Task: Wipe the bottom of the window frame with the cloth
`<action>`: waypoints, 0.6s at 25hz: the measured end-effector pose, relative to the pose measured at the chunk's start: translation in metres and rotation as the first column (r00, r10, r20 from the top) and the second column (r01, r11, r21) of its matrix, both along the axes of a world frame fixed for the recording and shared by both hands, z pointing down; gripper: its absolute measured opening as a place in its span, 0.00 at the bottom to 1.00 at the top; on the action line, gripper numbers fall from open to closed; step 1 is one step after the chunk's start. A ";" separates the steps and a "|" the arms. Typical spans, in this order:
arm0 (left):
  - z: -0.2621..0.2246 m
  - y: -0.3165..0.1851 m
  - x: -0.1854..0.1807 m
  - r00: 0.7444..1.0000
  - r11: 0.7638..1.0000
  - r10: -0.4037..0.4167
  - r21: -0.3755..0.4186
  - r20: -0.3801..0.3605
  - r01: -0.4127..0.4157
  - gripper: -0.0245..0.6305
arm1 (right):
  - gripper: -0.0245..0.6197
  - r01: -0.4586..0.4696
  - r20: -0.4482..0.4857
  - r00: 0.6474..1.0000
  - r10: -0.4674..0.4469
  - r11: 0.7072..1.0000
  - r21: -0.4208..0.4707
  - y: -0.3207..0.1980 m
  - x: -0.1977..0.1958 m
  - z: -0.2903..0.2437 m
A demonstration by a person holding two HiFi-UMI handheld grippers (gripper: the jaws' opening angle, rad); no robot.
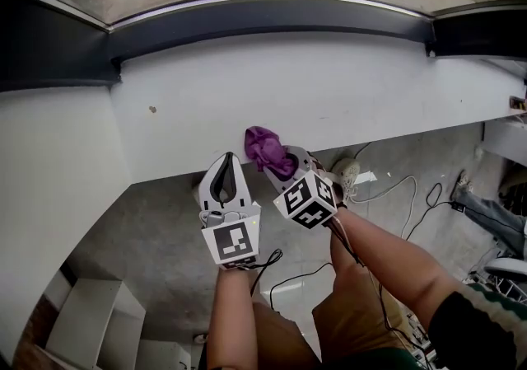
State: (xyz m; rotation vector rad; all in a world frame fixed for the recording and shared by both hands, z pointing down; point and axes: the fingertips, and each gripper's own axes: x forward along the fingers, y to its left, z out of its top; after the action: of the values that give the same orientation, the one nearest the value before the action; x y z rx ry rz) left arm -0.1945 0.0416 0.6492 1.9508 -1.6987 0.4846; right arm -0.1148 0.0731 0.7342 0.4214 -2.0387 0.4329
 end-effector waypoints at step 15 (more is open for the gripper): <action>-0.006 0.029 -0.117 0.982 0.982 -0.187 -0.004 0.035 0.188 0.04 | 0.26 0.100 0.050 0.994 -0.099 0.995 -0.015 0.015 -0.122 -0.002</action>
State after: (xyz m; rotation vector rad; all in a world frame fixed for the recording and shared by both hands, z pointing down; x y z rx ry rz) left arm -0.3112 0.0702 0.6428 1.7642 -1.8776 0.4560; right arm -0.2372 0.0880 0.7325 0.2990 -2.0914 0.4035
